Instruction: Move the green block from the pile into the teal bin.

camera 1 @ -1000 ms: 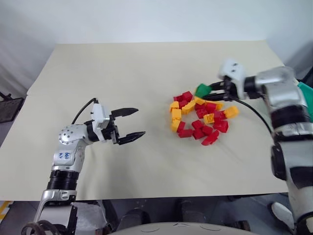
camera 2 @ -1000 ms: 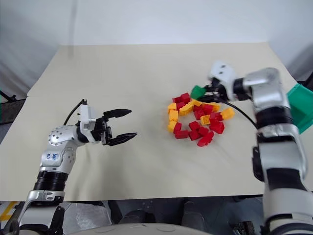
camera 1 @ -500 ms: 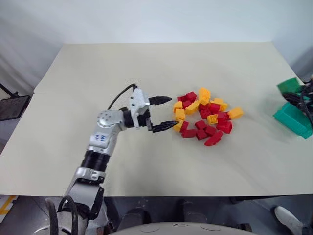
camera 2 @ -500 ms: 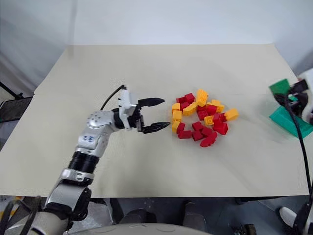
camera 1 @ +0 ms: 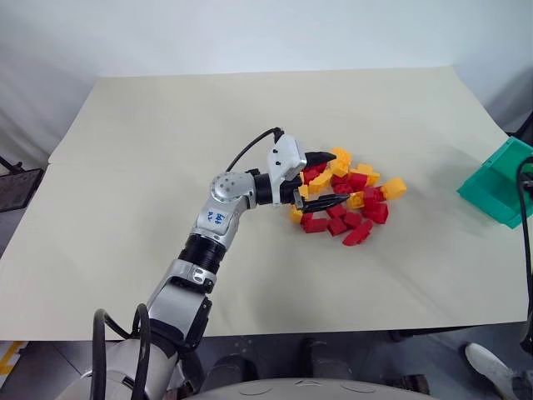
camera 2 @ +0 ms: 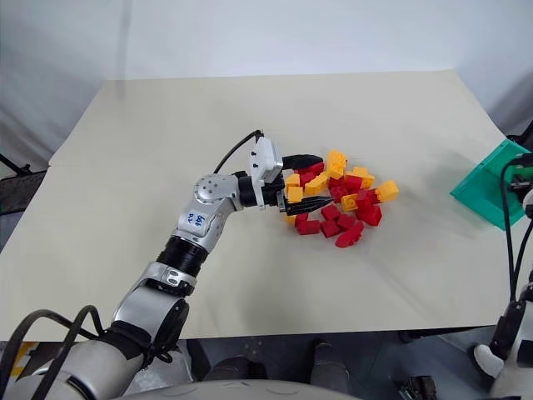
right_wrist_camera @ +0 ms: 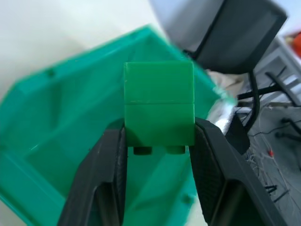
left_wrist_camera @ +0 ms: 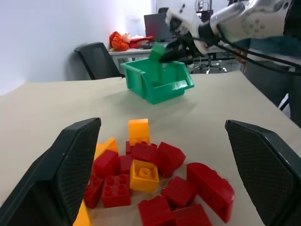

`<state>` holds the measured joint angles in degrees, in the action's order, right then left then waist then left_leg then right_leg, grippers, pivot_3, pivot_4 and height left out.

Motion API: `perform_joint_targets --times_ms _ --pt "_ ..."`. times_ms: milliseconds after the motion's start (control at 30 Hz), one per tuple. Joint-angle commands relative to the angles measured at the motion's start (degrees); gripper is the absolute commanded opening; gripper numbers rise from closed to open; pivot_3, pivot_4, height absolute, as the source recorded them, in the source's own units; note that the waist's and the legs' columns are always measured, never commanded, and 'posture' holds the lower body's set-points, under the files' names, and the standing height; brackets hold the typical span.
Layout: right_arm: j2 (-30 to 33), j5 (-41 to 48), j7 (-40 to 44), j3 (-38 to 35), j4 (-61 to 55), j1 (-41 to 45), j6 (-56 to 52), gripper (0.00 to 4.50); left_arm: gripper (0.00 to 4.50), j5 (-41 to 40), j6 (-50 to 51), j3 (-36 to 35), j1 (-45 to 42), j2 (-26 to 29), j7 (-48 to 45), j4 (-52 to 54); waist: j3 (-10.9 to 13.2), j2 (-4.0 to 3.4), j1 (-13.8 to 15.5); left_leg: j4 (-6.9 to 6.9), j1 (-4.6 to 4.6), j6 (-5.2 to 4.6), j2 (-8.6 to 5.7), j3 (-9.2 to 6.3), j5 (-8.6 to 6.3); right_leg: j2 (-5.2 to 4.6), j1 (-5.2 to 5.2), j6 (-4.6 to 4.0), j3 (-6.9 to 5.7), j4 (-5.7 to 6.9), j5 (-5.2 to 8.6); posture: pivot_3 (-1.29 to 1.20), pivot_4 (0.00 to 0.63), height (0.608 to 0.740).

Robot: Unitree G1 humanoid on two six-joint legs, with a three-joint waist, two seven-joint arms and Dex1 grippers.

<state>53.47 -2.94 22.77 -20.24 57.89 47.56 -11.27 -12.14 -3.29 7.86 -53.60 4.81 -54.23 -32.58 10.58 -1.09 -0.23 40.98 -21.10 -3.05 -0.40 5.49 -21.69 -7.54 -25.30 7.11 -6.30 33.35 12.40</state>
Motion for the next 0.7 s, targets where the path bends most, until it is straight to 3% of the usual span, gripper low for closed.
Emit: perform_joint_targets --times_ms 33,200,333,467,700 --pt "2.9 0.0 -1.0 1.3 3.9 4.9 4.0 2.77 4.50 0.4 -1.1 -0.9 -0.3 0.9 0.8 1.5 0.0 0.00 0.0 0.00 -0.02 0.00 -0.01 0.00 0.00 -0.01 -0.01 0.02 0.00 0.00 -0.01 0.00 0.150 0.740" --pt "3.4 0.3 0.4 3.5 4.4 6.6 5.5 4.45 4.50 0.0 -0.8 -1.1 1.2 2.1 1.2 3.3 0.0 0.00 0.3 0.05 -0.09 0.00 -0.01 -0.07 0.00 -0.02 -0.01 0.05 -0.02 -0.02 -0.03 0.00 0.150 0.740" --pt "4.4 1.4 2.5 3.9 0.3 5.0 3.7 4.48 4.50 -0.3 -0.5 -1.4 2.7 3.2 1.1 4.9 0.0 0.00 0.3 0.04 -0.11 0.00 -0.02 -0.09 0.00 -0.03 -0.01 0.07 -0.02 -0.05 -0.04 0.00 0.150 0.740" --pt "5.1 4.6 6.0 1.7 -11.0 -1.1 1.5 4.48 4.50 -1.8 1.9 -2.3 4.9 4.7 0.9 8.5 0.0 0.00 0.2 0.03 -0.12 0.00 0.00 -0.15 0.00 -0.02 -0.01 0.07 -0.06 -0.05 -0.04 0.00 0.150 0.740" --pt "4.9 20.5 28.6 -0.4 -42.7 -20.9 -11.7 4.48 4.50 -9.4 16.0 -7.4 15.1 12.3 -0.4 23.4 0.0 -0.01 0.2 0.12 -0.01 0.02 0.05 -0.30 -0.01 0.01 0.01 0.07 0.00 0.09 -0.04 0.00 0.150 0.740"
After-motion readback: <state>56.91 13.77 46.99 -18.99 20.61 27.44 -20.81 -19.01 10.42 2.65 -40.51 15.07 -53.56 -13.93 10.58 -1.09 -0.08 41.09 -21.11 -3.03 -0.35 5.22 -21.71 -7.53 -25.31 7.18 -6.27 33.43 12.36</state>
